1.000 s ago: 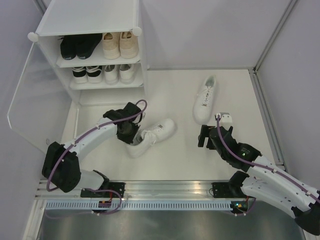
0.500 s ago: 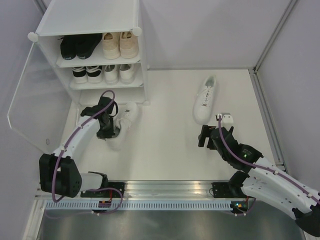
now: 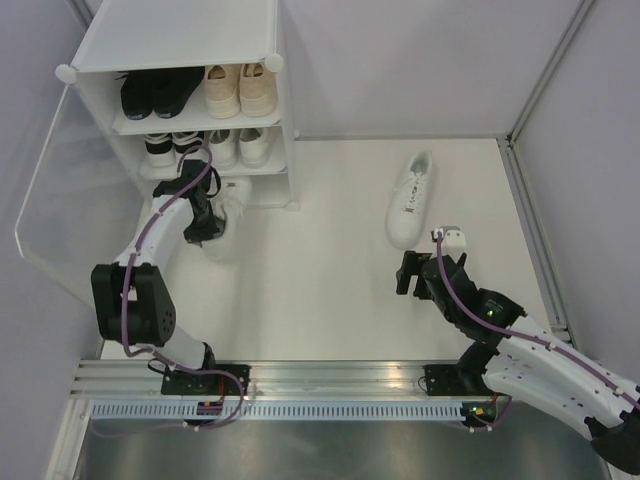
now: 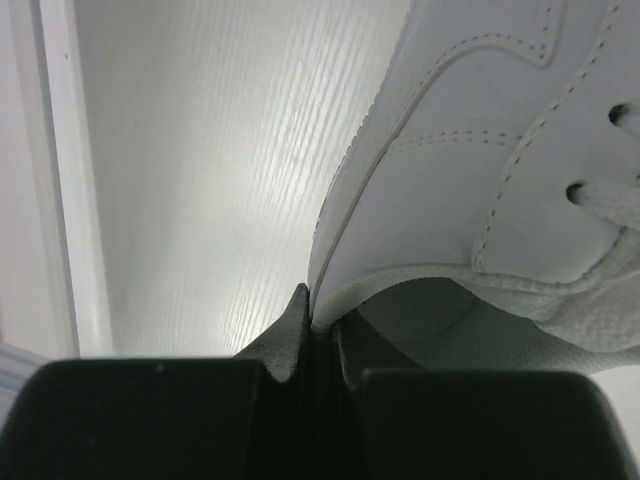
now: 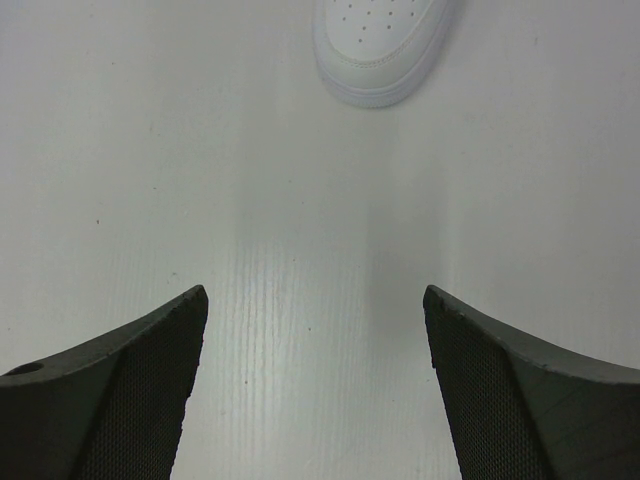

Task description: Place and organize the shoes in the shoe cabinet

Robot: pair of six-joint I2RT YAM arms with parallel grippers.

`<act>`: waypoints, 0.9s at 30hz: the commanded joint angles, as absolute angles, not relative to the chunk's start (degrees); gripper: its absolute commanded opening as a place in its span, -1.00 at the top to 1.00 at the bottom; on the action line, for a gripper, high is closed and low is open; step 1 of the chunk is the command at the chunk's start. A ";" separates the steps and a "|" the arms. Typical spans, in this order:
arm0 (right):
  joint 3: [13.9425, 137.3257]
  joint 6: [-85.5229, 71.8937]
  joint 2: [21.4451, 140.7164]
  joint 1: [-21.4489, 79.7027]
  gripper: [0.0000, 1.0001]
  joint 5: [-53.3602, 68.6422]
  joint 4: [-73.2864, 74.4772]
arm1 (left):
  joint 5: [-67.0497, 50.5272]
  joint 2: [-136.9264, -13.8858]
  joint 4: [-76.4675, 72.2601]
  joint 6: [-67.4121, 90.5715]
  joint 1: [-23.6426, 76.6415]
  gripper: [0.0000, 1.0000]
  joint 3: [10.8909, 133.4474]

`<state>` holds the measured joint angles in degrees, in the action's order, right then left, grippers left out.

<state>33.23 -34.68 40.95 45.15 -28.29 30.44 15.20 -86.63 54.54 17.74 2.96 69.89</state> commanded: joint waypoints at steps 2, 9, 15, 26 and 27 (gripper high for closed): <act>32.96 -34.54 39.29 44.91 -0.84 -28.56 29.18 | 16.35 -93.59 47.55 19.42 0.09 0.95 78.99; 32.78 -34.63 39.81 45.00 -0.84 -28.56 29.09 | 16.35 -101.15 44.65 20.65 -3.25 0.84 84.98; 32.70 -34.63 40.69 45.00 -0.84 -28.48 29.00 | 15.30 -103.80 41.05 20.22 -3.69 0.36 87.28; 32.52 -34.72 40.61 45.00 -0.84 -28.13 29.00 | 11.95 -89.76 37.45 18.02 -3.60 -0.78 76.92; 32.52 -34.72 40.61 44.91 -0.84 -28.04 28.74 | 11.87 -87.74 36.48 17.67 -3.60 -0.82 73.42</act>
<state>32.86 -34.70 40.88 45.15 -28.27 30.39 13.21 -96.07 41.08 18.79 -3.73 77.89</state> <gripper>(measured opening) 0.921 0.883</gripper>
